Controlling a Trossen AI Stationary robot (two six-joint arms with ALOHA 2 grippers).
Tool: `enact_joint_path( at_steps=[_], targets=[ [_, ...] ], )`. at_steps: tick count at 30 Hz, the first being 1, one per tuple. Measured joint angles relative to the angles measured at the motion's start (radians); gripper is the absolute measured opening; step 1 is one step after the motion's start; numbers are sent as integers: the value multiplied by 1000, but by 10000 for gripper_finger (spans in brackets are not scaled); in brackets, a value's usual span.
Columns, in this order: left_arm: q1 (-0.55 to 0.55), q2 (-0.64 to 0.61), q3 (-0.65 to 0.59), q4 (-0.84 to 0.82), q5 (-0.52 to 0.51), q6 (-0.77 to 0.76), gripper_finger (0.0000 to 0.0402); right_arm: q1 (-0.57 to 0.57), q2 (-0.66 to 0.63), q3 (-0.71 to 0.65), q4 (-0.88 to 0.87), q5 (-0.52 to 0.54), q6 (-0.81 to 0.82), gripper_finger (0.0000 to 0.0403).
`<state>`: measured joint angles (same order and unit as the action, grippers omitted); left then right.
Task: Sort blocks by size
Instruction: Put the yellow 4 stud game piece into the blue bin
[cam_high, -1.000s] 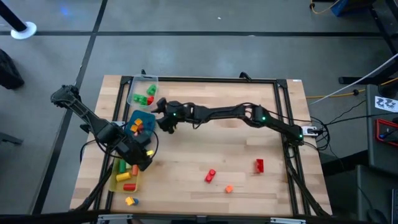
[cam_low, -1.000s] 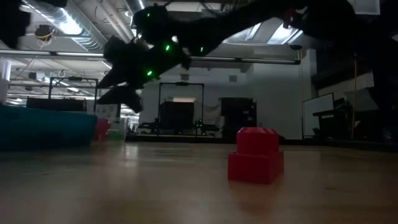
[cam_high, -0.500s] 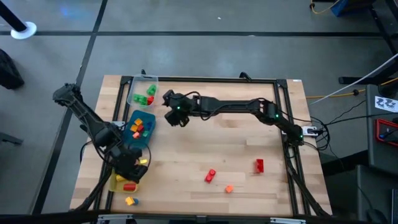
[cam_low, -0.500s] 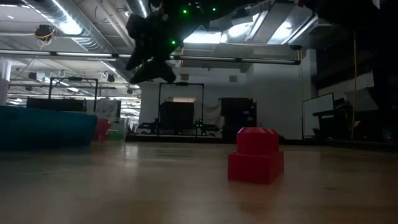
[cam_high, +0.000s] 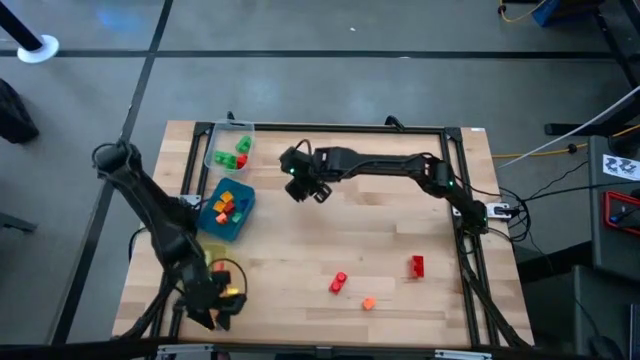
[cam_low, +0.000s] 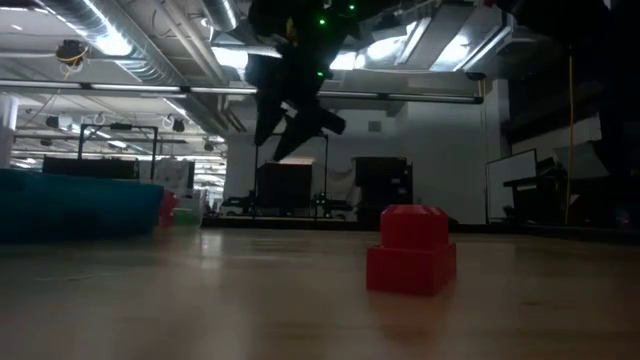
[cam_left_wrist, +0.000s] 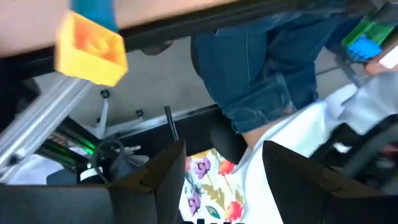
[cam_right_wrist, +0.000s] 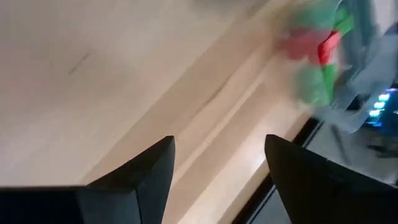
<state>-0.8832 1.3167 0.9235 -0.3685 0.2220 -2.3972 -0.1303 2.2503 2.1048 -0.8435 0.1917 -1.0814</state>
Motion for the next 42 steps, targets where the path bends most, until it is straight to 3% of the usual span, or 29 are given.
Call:
enact_joint_path(
  at_steps=[6, 10, 16, 32, 42],
  targets=[
    [-36, 74, 0, 151, 31, -33, 196, -39, -32, 1, -17, -54, 35, 250],
    [-41, 74, 0, 121, 46, -38, 189, -40, -50, 1, -34, -53, 36, 250],
    [-43, 73, 0, -6, 149, -50, 169, -40, -54, 1, -51, -54, 36, 250],
    [-97, 73, 0, -19, 152, 60, 162, -40, -54, 1, -50, -53, 24, 250],
    [-97, 73, 0, -18, 151, 232, 162, -40, -54, 1, -51, -53, 18, 250]
  ],
)
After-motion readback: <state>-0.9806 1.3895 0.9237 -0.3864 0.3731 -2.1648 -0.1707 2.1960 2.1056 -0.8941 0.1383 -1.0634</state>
